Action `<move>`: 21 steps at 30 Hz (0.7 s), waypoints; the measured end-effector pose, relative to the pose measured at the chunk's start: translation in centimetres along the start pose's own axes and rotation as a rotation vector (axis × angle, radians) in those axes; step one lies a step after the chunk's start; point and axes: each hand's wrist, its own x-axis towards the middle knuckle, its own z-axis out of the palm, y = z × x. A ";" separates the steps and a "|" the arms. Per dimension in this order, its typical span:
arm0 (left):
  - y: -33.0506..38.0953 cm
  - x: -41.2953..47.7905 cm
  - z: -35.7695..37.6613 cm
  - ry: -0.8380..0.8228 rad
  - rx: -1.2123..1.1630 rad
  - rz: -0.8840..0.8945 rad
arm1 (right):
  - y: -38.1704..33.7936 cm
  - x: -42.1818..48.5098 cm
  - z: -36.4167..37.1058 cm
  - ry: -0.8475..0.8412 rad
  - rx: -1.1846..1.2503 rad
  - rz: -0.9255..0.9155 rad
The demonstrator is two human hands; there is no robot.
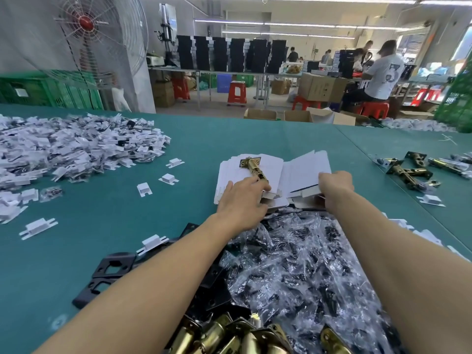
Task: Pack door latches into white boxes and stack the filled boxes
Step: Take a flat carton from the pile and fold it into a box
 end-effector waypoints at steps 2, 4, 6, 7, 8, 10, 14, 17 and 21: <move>0.0 -0.3 -0.1 0.012 -0.019 -0.001 | 0.4 0.2 -0.3 0.003 0.068 0.057; 0.0 -0.5 -0.1 0.046 -0.031 0.000 | 0.4 -0.1 -0.8 0.033 0.121 0.082; 0.2 -0.7 -0.2 0.088 -0.052 -0.007 | 0.1 -0.5 -1.3 0.089 0.235 0.072; 0.3 -0.8 -0.3 0.102 -0.066 -0.011 | -0.2 -0.8 -1.7 0.129 0.308 0.063; 0.4 -0.9 -0.4 0.114 -0.079 -0.017 | -0.6 -1.3 -2.3 0.181 0.367 0.054; 0.8 -1.2 -0.5 0.143 -0.111 -0.036 | -1.2 -2.4 -3.8 0.272 0.391 0.035; 2.5 -2.2 -1.5 0.207 -0.485 -0.115 | -2.1 -6.4 -6.0 0.079 0.384 -0.052; 5.2 -3.6 -2.9 0.088 -1.031 -0.248 | -2.2 -11.7 -6.6 -0.420 0.440 -0.006; 6.9 -6.6 -5.1 -0.222 -1.840 -0.302 | -0.2 -17.4 -7.6 -0.780 0.410 -0.068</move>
